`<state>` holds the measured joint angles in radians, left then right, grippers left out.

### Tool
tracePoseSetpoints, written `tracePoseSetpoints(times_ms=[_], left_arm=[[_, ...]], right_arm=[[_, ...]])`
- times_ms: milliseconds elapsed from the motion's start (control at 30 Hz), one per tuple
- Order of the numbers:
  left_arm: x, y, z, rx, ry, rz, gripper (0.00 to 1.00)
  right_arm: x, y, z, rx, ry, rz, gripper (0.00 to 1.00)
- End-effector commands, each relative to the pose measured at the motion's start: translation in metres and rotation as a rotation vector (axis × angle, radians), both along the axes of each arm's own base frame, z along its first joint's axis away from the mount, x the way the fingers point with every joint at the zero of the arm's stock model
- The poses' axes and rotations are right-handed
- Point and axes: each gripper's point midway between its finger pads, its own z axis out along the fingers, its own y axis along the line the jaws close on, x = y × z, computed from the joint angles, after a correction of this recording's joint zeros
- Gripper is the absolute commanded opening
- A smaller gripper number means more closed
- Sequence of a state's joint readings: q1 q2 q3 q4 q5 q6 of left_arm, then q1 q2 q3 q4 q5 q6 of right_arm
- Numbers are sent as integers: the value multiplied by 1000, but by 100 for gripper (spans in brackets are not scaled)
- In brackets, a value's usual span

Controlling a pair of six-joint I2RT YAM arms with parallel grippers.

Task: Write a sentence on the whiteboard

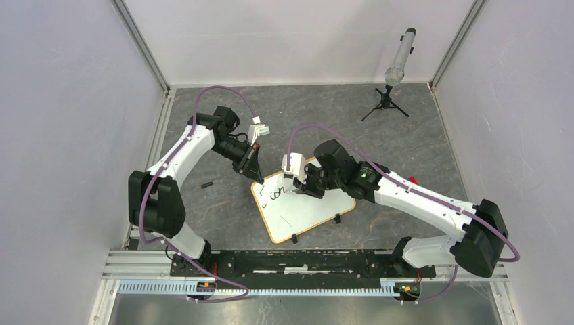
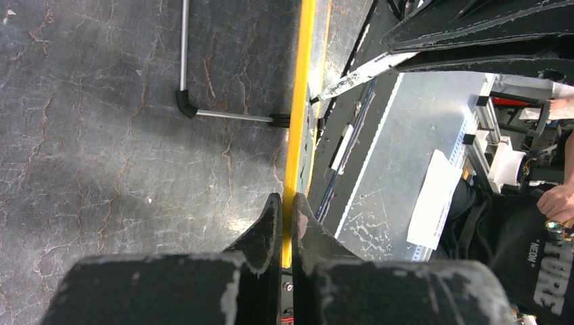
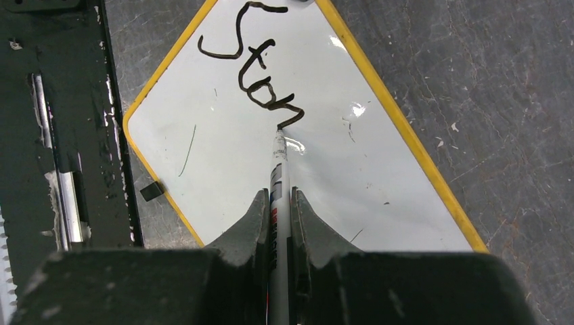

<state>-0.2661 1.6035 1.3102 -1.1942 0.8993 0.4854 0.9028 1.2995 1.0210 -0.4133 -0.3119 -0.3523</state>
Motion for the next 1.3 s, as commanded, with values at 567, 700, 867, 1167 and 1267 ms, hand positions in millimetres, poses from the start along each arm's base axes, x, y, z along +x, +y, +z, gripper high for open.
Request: tracePoseSetpoints(times_ms=[567,700,867,1167,1267], left_arm=[[3,0,3,17,1,4,2],[2,0,3,19,0,5,2],[2,0,3,20,-1,6,2],[3,0,2,20,-4,11,2],[3,0,2,20,-3,13,2]], right_arm=[[16,-7,37,61,-49,-62,0],[17,-4,36,62,-42,-57,0],[19,-2,28,44,-35,-55,0],[25,2,31,53,-48,-59,0],[25,4,32,55,-46,-53,0]])
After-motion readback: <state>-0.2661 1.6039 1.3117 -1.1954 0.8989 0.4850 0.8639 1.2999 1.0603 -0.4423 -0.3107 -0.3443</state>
